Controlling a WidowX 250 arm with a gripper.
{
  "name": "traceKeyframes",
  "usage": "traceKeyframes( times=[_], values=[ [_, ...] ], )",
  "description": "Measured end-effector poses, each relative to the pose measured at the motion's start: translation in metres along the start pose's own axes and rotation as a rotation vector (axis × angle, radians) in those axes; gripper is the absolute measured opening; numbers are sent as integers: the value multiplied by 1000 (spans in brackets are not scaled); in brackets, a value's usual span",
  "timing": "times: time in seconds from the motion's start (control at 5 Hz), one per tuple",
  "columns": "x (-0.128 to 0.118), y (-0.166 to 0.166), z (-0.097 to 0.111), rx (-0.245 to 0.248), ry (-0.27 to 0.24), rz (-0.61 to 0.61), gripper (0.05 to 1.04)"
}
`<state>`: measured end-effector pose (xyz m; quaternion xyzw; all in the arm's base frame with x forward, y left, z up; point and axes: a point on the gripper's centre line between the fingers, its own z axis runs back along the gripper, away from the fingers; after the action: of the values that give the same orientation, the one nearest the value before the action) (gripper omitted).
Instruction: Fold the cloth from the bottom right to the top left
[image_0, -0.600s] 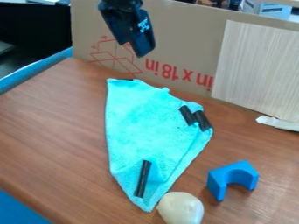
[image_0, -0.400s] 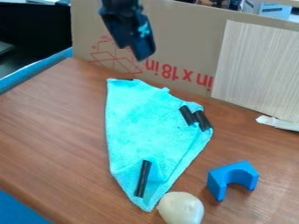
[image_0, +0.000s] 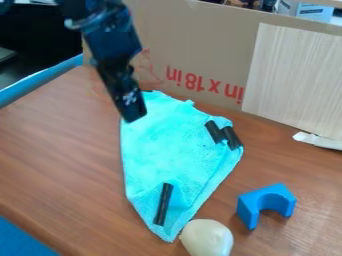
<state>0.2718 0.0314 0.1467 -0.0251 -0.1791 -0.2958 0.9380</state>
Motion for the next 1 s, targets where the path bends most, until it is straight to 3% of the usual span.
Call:
traceKeyframes(
  times=[0.4,0.6,1.0],
  values=[
    [-30,-39,-17,220,-48,134,999],
    [-32,-49,-31,259,-71,190,1000],
    [-28,-60,-55,275,-149,275,999]
  ],
)
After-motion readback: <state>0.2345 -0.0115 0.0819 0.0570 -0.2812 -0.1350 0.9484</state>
